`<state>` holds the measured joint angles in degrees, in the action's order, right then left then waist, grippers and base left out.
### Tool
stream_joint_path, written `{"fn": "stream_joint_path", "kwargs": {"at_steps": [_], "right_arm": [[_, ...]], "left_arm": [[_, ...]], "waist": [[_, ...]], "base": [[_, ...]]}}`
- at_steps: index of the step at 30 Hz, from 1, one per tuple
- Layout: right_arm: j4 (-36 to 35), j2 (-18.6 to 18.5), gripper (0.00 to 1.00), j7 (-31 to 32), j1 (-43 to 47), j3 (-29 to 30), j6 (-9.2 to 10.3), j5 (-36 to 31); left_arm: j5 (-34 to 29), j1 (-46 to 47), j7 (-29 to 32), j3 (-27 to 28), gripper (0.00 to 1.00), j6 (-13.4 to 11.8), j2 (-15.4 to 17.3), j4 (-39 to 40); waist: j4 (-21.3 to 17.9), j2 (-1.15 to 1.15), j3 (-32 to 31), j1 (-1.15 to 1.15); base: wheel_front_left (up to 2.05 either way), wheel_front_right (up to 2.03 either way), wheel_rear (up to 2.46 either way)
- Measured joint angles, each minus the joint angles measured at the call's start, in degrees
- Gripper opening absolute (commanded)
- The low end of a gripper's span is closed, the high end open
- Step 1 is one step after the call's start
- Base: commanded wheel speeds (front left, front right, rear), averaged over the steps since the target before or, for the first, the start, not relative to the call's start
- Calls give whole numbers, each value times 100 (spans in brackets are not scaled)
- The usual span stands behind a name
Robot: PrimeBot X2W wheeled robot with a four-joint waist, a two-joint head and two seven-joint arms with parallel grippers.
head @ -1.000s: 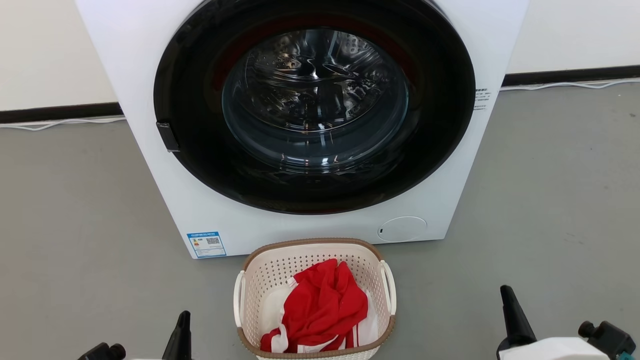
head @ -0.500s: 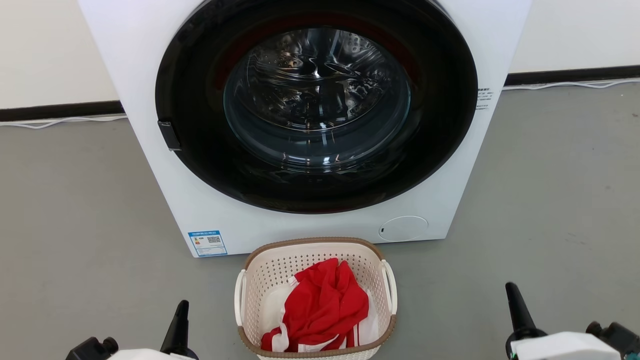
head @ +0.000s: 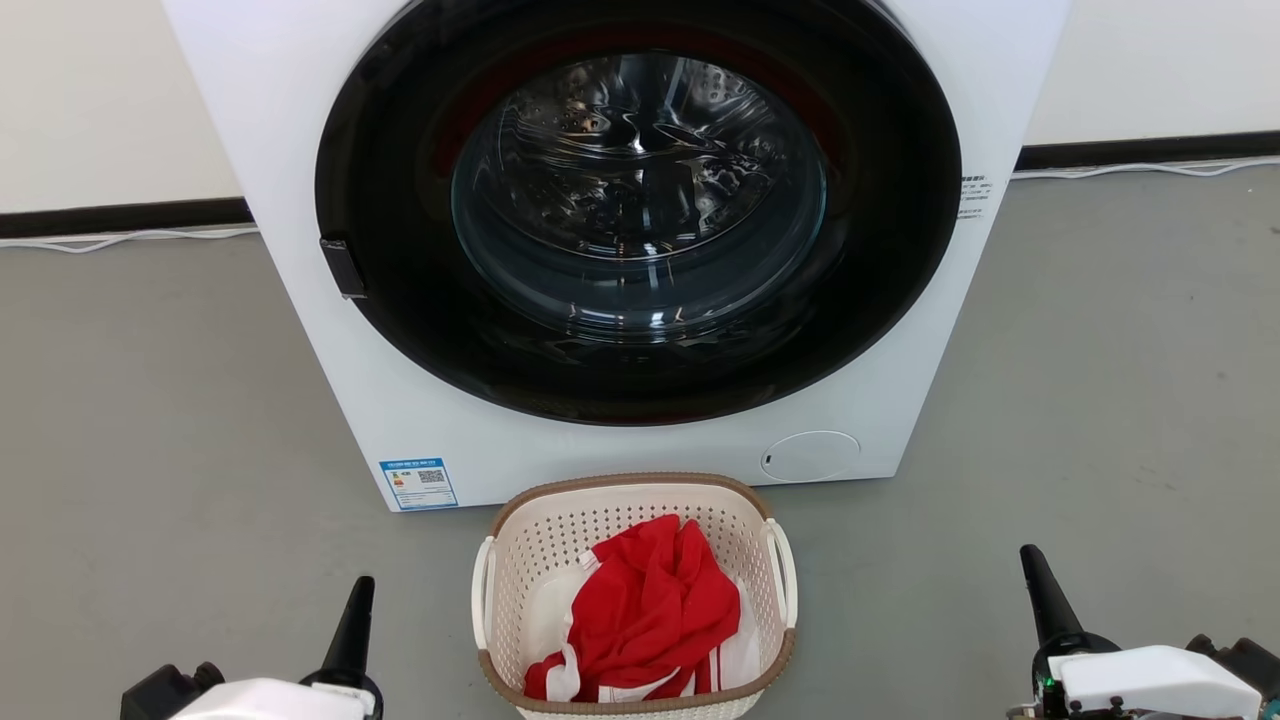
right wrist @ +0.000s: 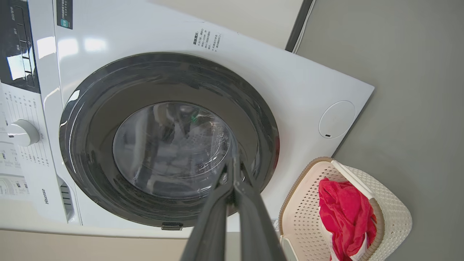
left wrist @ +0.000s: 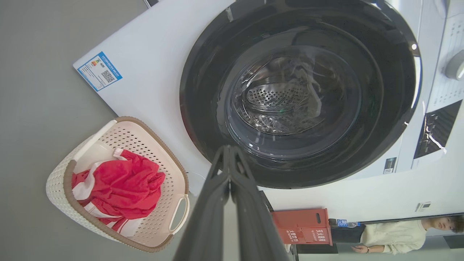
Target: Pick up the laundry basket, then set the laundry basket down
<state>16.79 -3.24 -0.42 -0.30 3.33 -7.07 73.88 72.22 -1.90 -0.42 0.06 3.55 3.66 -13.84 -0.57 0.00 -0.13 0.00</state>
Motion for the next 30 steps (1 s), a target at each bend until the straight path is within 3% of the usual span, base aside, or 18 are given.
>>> {"fn": "stream_joint_path", "kwargs": {"at_steps": [30], "right_arm": [[-107, 1, 0, 464, -255, 246, 0, 1725]], "left_arm": [[1884, 390, 497, 276, 0, 308, -7, -129]], "waist": [[53, 0, 29, 0]], "base": [[0, 0, 0]]}}
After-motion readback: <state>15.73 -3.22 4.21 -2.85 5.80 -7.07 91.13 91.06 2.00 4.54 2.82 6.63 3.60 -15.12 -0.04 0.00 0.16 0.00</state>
